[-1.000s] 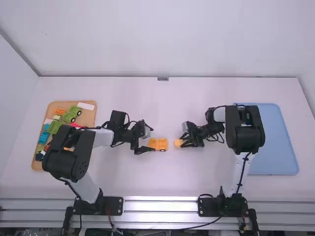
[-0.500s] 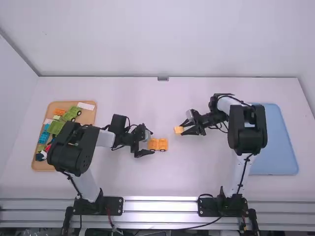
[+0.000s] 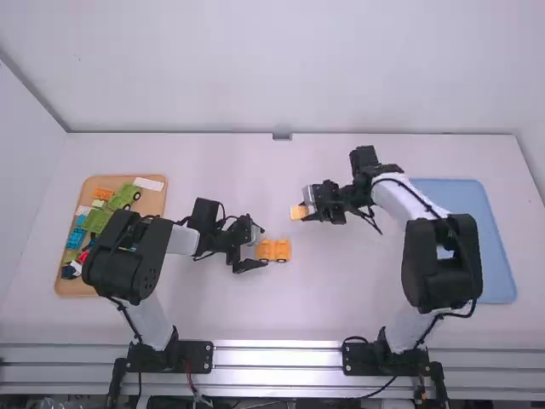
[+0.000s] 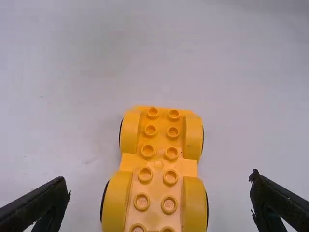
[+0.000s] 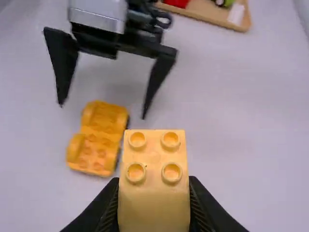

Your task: Assemble lego blocks to make yellow taxi

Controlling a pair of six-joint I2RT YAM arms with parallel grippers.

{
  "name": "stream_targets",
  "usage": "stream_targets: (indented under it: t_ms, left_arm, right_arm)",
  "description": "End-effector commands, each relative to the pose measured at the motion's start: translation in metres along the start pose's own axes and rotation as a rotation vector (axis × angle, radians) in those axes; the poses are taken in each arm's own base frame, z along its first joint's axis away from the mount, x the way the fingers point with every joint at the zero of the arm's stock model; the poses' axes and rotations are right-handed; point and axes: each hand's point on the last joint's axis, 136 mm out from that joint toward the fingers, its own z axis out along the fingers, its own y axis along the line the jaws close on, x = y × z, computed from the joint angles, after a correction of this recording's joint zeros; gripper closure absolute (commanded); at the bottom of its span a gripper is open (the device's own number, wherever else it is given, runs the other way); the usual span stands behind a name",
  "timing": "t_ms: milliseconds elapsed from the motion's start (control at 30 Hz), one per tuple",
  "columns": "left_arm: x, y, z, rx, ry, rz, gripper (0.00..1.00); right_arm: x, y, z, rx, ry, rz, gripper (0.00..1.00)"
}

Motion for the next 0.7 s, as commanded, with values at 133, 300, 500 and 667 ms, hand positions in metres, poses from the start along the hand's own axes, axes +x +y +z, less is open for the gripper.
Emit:
stream_targets:
  t_ms: [133, 300, 500, 667]
  left_arm:
    - [-0.005, -0.007, 0.003, 0.032, -0.041, 0.031, 0.01]
    - [0.0, -0.008, 0.006, 0.04, -0.041, 0.041, 0.01]
    - [0.004, -0.015, 0.014, 0.086, -0.113, 0.046, 0.01]
    - [0.014, -0.011, 0.022, 0.074, -0.108, 0.022, 0.01]
  right_arm:
    - [0.006, 0.003, 0.02, 0.07, -0.021, 0.186, 0.78]
    - [0.01, -0.004, 0.035, 0.13, -0.021, 0.231, 0.78]
    - [0.005, 0.007, 0.045, 0.092, -0.019, 0.218, 0.83]
    - [0.006, 0.007, 0.044, 0.092, -0.018, 0.213, 0.83]
